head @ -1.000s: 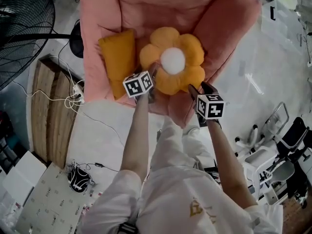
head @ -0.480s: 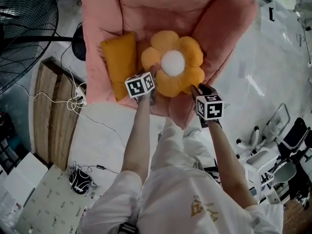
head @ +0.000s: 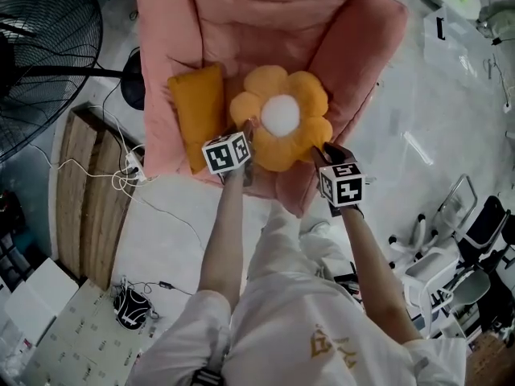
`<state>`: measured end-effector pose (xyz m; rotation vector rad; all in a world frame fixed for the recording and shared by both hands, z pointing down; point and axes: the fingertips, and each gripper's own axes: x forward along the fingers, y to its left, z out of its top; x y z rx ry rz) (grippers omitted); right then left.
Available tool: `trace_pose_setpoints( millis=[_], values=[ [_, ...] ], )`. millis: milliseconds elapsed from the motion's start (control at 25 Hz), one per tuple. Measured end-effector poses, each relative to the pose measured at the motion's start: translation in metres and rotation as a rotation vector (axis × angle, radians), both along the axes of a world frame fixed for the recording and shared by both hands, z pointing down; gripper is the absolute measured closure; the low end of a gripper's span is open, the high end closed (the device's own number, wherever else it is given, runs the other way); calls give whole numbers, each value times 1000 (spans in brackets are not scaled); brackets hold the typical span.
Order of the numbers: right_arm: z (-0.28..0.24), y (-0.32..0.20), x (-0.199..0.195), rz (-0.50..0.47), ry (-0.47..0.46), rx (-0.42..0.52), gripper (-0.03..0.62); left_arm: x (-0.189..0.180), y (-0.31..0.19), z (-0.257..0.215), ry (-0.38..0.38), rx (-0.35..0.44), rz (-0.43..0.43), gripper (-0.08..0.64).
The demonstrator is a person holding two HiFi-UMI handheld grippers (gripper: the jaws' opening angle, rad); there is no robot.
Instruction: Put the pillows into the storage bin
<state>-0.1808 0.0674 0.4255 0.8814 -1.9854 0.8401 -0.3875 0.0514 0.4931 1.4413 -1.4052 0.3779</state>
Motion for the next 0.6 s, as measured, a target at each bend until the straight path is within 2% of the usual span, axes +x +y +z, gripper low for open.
trace_pose_setpoints(
  millis=[200,600],
  values=[
    [-21,4,0,-58,11,47,486,0,14,-20,-9,12,-8,431],
    [-62,25,13,-78,13,106,500,13,39,-75,-7,91,-23,449]
  ],
)
